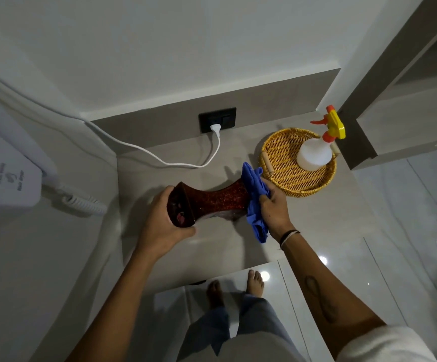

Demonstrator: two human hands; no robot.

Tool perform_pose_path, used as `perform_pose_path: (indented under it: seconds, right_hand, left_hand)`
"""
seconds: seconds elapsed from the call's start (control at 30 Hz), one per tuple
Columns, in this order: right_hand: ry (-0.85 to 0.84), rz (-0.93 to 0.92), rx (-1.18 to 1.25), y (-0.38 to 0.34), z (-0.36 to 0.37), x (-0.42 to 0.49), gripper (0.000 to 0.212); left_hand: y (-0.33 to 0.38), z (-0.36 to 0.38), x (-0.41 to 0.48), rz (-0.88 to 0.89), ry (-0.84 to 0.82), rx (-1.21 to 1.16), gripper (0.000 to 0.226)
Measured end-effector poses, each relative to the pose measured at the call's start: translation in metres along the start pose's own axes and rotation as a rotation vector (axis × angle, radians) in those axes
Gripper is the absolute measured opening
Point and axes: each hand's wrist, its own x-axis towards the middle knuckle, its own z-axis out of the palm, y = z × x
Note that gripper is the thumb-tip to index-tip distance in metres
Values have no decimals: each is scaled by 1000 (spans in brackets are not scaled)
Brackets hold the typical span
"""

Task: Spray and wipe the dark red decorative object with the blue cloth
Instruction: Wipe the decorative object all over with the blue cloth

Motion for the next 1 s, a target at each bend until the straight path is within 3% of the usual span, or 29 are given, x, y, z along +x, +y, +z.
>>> perform_pose_path:
  seconds: [0.17,0.3,0.37,0.47,0.57,0.67,0.73,0.87,1.0]
  right_hand:
    - [183,-329,-271,-7,10,-41,65]
    - [-200,-637,-350,-10,60,-80,63]
    - [-279,-702,-482,7,64,-77,64]
    - [-185,-618,-721,29,37,-56,77]
    - [-60,-461,-714,27,31,-49,80]
    - [-101,-558,-528,14,69,-76,66]
    - [-182,-636,-434,10,87,-95,67]
    - [-211,-801,-590,19,66,-74,76]
    - [-143,-584,-748,19,31,-42,83]
  left_hand:
    - [7,11,7,80,61,81,97]
    - [8,14,14,110,49,67,93]
    - [2,10,13,111,54,84,85]
    - [-4,5,4,115,98,129,89]
    - [-3,8,1,107,98,129,99]
    - [-5,11,6,136,100,109,97]
    - [-12,11,10,161,94,106,92]
    - [-18,7,7,160,113,136,98]
    - [-13,9,-1,102,132,152,102]
